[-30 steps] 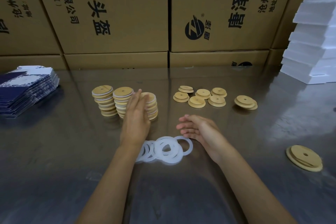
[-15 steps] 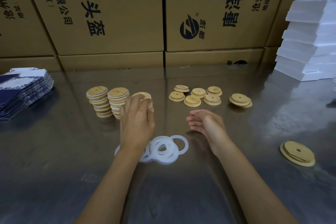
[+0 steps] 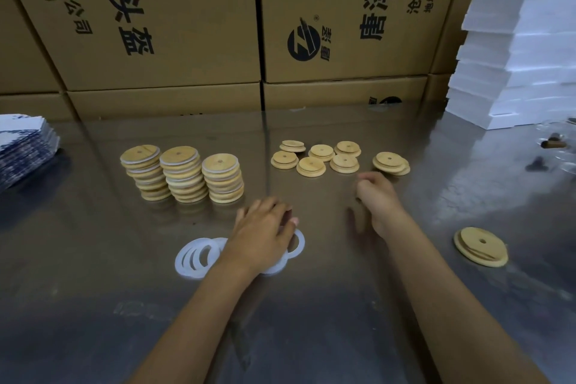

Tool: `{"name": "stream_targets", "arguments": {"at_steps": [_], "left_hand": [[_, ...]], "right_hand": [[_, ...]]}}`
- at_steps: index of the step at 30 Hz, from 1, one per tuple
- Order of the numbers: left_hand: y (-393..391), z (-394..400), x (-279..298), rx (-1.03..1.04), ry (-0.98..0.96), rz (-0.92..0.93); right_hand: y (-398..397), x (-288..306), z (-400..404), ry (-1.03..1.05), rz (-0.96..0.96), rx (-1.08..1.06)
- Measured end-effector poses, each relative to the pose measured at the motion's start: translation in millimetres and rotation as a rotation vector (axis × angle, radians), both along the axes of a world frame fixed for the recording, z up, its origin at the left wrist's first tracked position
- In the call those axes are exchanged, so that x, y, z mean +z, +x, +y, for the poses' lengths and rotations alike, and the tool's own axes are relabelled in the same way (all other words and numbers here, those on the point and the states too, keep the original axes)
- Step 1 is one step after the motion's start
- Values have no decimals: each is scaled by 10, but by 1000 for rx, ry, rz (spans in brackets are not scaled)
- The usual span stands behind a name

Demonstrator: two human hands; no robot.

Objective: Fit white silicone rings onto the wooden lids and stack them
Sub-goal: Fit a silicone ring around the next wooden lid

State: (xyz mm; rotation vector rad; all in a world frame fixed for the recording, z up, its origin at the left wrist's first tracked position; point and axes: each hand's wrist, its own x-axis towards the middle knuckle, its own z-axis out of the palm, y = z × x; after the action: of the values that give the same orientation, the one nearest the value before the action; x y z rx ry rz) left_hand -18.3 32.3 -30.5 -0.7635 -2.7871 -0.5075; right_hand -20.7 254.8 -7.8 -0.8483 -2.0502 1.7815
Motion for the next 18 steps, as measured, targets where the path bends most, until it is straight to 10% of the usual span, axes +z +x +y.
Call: {"name": "stream_targets", "arguments": {"at_steps": [6,18], "left_hand": [[-11,-4,-23,-17,-15,-19],[-22,1,-28,-12,-24,-16]], "right_hand": [[-83,45,269,-276,140,-178],[-365,123,706,-205,-29,-225]]}}
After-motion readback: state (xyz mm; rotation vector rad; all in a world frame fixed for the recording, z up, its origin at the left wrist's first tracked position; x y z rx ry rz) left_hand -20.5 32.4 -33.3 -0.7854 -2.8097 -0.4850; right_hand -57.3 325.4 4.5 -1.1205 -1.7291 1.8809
